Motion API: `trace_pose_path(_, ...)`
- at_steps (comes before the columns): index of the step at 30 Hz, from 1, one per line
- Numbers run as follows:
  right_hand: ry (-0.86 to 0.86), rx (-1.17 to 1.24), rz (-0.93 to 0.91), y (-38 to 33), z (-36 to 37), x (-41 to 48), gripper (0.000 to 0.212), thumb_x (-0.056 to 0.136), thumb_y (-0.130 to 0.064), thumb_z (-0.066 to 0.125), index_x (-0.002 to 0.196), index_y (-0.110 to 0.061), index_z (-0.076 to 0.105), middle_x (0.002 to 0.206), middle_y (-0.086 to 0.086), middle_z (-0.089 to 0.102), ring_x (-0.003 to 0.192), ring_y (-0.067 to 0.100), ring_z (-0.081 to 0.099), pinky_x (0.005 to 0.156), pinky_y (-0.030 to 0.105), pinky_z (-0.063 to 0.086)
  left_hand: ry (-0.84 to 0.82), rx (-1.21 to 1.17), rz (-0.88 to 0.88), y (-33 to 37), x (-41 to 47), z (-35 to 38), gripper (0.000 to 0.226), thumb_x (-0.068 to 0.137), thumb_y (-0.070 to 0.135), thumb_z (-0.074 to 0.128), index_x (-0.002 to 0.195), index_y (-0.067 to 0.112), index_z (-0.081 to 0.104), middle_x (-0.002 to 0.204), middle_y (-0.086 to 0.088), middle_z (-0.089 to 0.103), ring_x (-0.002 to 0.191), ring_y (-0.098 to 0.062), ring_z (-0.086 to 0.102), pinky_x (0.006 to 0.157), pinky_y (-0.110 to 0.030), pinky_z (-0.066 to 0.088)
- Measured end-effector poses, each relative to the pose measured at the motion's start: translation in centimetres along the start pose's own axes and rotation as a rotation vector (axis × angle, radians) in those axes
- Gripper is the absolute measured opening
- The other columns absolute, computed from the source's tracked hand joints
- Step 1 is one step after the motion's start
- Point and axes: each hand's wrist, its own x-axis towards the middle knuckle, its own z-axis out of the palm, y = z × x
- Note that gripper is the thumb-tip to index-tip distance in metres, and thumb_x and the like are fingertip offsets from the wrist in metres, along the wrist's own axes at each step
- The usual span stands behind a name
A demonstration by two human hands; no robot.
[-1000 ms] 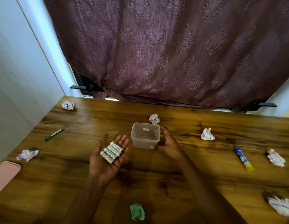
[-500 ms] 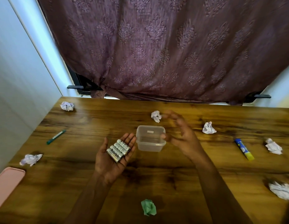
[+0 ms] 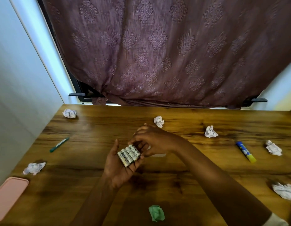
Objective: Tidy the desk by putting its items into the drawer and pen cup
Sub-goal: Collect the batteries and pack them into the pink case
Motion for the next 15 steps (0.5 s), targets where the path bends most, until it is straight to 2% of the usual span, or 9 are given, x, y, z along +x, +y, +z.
trace_pose_path(3, 0.008, 0.086, 0.000, -0.5, -0.3, -0.1, 0.063, 0.071, -0.028, 0.078, 0.128, -0.025, 0.053, 0.121, -0.006, 0.056, 0.117, 0.011, 0.043, 0.107, 0.033, 0.023, -0.030, 0.010, -0.024, 0.2, 0.1, 0.1, 0.074, 0.088, 0.061, 0.042, 0.102, -0.007, 0.070, 0.115, -0.024, 0.065, 0.098, -0.034, 0.068, 0.081, -0.040, 0.053)
trace_pose_path(5, 0.093, 0.236, 0.077, -0.3, -1.2, -0.8, 0.060, 0.072, -0.022, 0.078, 0.126, -0.027, 0.053, 0.121, -0.009, 0.054, 0.112, 0.004, 0.044, 0.097, 0.023, 0.035, -0.067, -0.012, -0.029, 0.5, 0.2, -0.2, 0.073, 0.085, 0.058, 0.049, 0.112, -0.008, 0.065, 0.125, -0.025, 0.059, 0.107, -0.036, 0.063, 0.091, -0.045, 0.048)
trace_pose_path(7, 0.259, 0.377, 0.224, 0.8, -2.4, -1.8, 0.055, 0.073, -0.018, 0.078, 0.121, -0.028, 0.054, 0.119, -0.013, 0.052, 0.108, -0.001, 0.047, 0.087, 0.010, 0.038, -0.118, -0.037, -0.026, 0.9, 0.4, -0.8, 0.078, 0.084, 0.057, 0.045, 0.126, -0.007, 0.054, 0.138, -0.025, 0.048, 0.123, -0.036, 0.053, 0.101, -0.048, 0.042)
trace_pose_path(8, 0.319, 0.384, 0.295, 1.4, -2.7, -2.2, 0.052, 0.072, -0.016, 0.078, 0.118, -0.027, 0.056, 0.117, -0.013, 0.051, 0.105, 0.000, 0.049, 0.082, 0.008, 0.038, -0.131, -0.061, -0.024, 1.2, 0.5, -1.1, 0.079, 0.085, 0.058, 0.042, 0.130, -0.007, 0.050, 0.141, -0.024, 0.044, 0.127, -0.036, 0.048, 0.104, -0.048, 0.041)
trace_pose_path(10, 0.278, 0.269, 0.408, 2.3, -2.4, -2.2, 0.047, 0.072, -0.017, 0.078, 0.114, -0.025, 0.057, 0.113, -0.009, 0.052, 0.101, 0.006, 0.053, 0.079, 0.016, 0.042, -0.142, -0.124, -0.004, 1.7, 0.7, -1.8, 0.079, 0.086, 0.058, 0.041, 0.130, -0.007, 0.049, 0.142, -0.023, 0.044, 0.129, -0.036, 0.046, 0.101, -0.049, 0.045)
trace_pose_path(12, 0.118, 0.168, 0.457, 2.6, -0.8, -1.3, 0.048, 0.072, -0.020, 0.078, 0.116, -0.022, 0.057, 0.114, -0.004, 0.055, 0.102, 0.012, 0.055, 0.081, 0.025, 0.045, -0.103, -0.144, 0.036, 2.3, 1.0, -2.5, 0.077, 0.084, 0.055, 0.044, 0.129, -0.006, 0.051, 0.140, -0.022, 0.047, 0.125, -0.035, 0.050, 0.096, -0.049, 0.048)
trace_pose_path(15, 0.085, 0.230, 0.467, 2.9, 1.4, -0.1, 0.050, 0.072, -0.022, 0.079, 0.116, -0.019, 0.056, 0.116, -0.001, 0.056, 0.098, 0.011, 0.055, 0.080, 0.024, 0.044, -0.131, -0.169, 0.017, 3.3, 1.6, -3.5, 0.077, 0.085, 0.056, 0.045, 0.134, -0.004, 0.045, 0.143, -0.021, 0.043, 0.129, -0.034, 0.047, 0.098, -0.050, 0.047)
